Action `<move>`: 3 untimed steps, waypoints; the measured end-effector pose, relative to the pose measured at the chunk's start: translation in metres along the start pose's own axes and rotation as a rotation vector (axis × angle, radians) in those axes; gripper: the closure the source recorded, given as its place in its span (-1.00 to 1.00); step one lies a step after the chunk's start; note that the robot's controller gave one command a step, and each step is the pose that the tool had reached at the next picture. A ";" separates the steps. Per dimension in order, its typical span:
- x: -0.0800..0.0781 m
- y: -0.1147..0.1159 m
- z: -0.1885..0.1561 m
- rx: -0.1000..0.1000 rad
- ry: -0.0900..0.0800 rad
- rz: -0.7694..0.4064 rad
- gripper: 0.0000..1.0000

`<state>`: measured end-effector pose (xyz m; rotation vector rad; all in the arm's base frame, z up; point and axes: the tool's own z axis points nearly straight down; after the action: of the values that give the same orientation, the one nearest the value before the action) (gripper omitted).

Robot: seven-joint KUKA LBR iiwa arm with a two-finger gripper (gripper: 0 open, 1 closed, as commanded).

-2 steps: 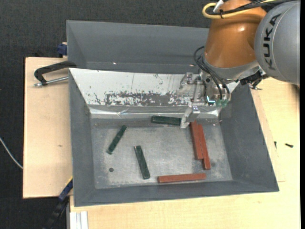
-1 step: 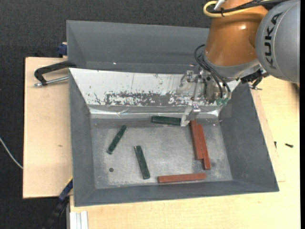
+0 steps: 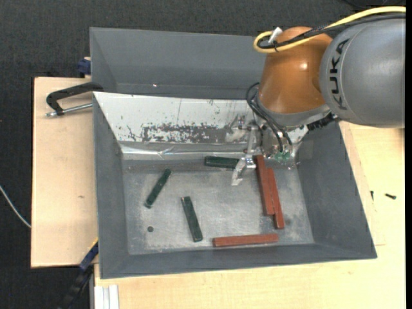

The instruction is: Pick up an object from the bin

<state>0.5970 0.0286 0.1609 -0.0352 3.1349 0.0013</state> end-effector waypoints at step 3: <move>0.003 -0.035 0.021 0.000 0.006 -0.058 -1.00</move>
Offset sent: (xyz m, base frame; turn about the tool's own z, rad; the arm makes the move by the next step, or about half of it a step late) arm 0.0022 -0.0116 -0.0864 -0.0629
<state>0.5945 -0.0061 0.1400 -0.1268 3.1389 0.0016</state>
